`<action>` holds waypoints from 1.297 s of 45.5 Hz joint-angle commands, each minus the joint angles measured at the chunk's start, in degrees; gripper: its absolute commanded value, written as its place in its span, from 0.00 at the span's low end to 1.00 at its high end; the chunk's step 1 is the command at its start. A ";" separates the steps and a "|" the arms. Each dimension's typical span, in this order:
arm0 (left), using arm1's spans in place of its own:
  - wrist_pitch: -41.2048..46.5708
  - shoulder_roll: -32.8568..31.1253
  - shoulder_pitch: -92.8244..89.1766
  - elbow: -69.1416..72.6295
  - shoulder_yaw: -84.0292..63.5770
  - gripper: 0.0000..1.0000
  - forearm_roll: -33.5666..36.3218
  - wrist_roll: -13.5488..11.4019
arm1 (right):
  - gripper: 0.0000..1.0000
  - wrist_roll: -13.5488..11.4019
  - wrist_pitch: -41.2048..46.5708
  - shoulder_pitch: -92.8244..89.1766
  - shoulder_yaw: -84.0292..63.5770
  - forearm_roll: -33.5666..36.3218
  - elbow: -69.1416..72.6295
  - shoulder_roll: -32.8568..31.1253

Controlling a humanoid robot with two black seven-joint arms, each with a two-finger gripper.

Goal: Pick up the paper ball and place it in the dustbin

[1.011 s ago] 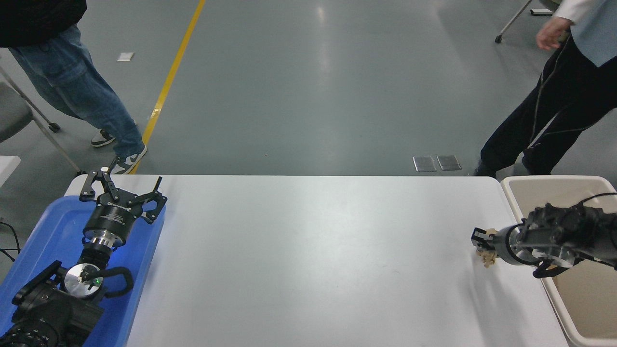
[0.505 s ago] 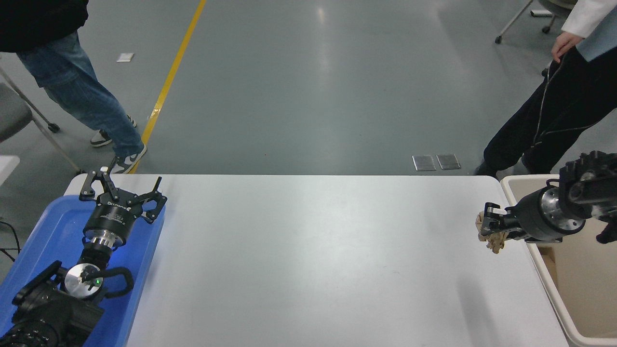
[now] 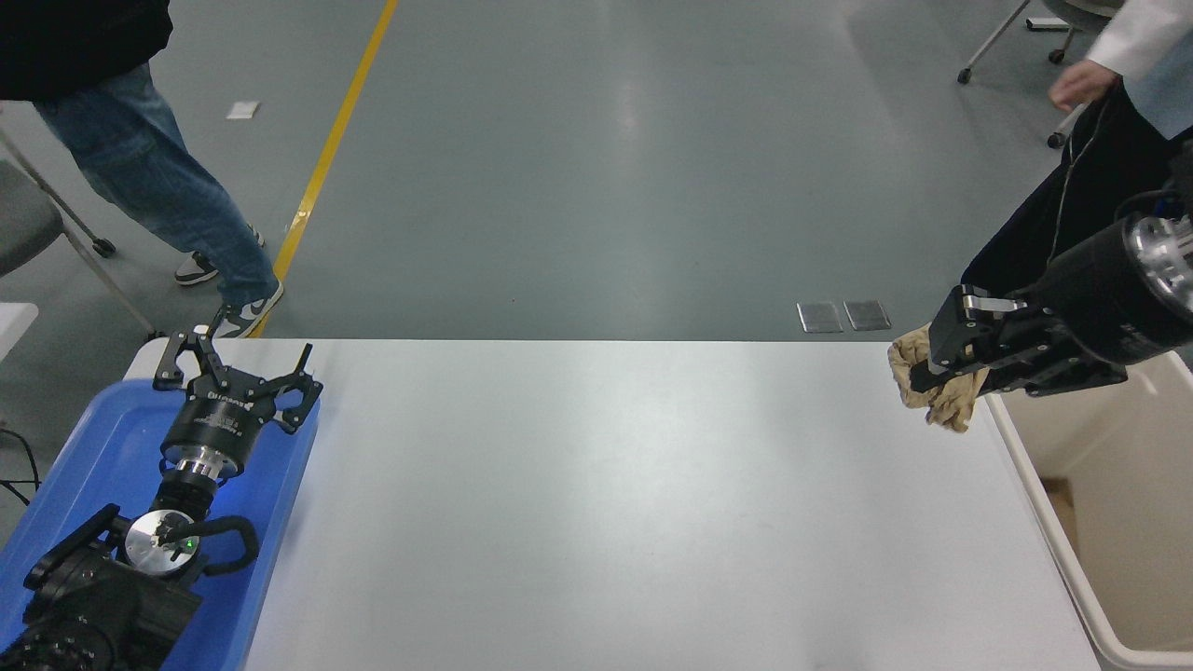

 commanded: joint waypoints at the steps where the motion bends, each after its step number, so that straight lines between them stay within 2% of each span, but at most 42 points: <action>1: 0.00 0.00 0.00 -0.01 0.00 0.99 0.00 -0.08 | 0.00 -0.16 1.93 7.90 -0.20 -1.39 0.59 -0.33; 29: 0.00 0.00 0.00 0.08 0.00 0.99 0.00 -0.08 | 0.00 -0.16 1.93 6.15 -4.77 -4.21 -1.08 -0.50; 40: 0.00 0.00 0.00 0.08 0.00 0.99 0.00 -0.08 | 0.00 -0.16 1.41 -11.67 -4.15 -5.61 -10.03 -2.08; 51: 0.00 0.00 0.00 -0.01 0.00 0.99 0.00 -0.08 | 0.00 -0.16 -9.75 -35.93 1.90 -4.82 -25.85 -4.02; 59: 0.00 0.00 0.00 -0.01 0.00 0.99 0.00 -0.08 | 0.00 -0.16 -14.06 -55.00 11.74 -4.65 -39.82 -5.60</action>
